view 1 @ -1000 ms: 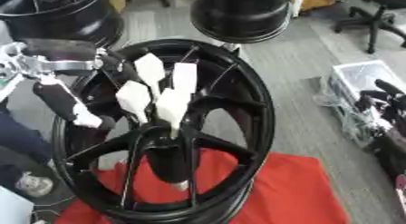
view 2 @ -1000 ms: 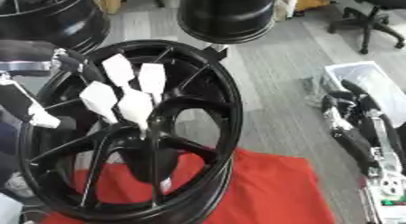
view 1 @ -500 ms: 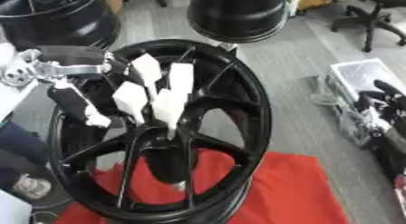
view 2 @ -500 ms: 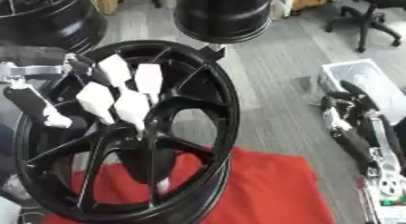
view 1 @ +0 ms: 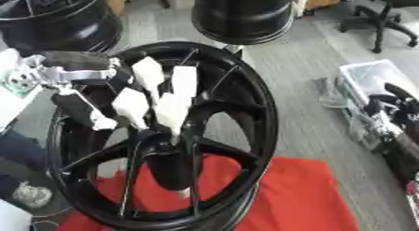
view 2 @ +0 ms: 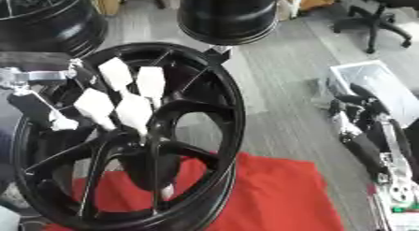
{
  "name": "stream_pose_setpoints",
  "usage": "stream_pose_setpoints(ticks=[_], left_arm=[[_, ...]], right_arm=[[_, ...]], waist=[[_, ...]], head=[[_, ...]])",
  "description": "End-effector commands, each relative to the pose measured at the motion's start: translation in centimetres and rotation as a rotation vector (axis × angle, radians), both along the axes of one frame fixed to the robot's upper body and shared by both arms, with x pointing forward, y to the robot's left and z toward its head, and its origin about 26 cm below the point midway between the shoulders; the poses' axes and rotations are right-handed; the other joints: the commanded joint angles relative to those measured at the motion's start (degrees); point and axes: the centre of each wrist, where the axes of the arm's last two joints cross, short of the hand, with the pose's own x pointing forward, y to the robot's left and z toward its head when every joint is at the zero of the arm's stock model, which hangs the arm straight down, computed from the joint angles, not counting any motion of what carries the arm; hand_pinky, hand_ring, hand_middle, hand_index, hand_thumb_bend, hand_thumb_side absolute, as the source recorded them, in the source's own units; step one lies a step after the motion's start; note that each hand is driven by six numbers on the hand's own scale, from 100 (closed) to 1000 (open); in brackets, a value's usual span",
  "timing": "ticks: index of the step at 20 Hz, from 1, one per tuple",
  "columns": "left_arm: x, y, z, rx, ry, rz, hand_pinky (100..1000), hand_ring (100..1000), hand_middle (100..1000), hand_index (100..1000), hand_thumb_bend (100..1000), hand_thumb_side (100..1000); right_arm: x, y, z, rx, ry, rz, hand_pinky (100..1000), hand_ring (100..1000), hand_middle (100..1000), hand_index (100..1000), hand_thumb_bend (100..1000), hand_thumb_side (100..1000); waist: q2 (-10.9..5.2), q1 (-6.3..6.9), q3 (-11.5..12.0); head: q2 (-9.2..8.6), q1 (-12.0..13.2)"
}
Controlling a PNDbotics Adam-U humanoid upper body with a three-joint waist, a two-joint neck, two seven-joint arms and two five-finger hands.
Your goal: Pull the pin out of the wheel hub.
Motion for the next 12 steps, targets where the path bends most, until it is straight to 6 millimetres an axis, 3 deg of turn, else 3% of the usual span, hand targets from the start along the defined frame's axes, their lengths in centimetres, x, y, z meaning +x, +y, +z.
stream_pose_setpoints(ticks=[1,5,10,11,12], left_arm=[[-0.3,0.8,2.3,-0.036,-0.037,0.013,671,562,456,566,213,277],[-1.1,1.5,4.7,-0.083,-0.077,0.011,672,562,454,551,201,278],[-3.5,3.5,9.1,-0.152,-0.221,0.036,693,571,469,567,241,292],[-4.0,4.1,9.9,-0.158,-0.256,0.056,697,573,473,572,100,365],[-4.6,4.9,10.6,-0.162,-0.288,0.082,701,576,477,578,263,299]], right_arm=[[0.0,-0.2,0.5,-0.01,-0.013,0.003,786,713,722,906,237,452],[0.0,-0.3,0.4,-0.01,-0.01,0.0,786,713,722,906,238,451],[-0.1,-0.6,0.3,-0.013,-0.006,-0.011,786,713,721,906,238,451],[-0.1,-0.6,0.3,-0.013,-0.005,-0.014,786,713,721,906,242,448],[-0.1,-0.7,0.3,-0.013,-0.004,-0.017,786,713,721,906,237,451]], waist=[[-0.98,-0.21,0.0],[-1.12,-0.21,0.2],[-1.3,-0.13,0.9],[-1.35,-0.09,1.2],[-1.39,-0.07,1.4]], head=[[-0.55,-0.2],[-0.58,-0.4],[-0.41,-0.7],[-0.35,-0.8],[-0.28,-0.9]])
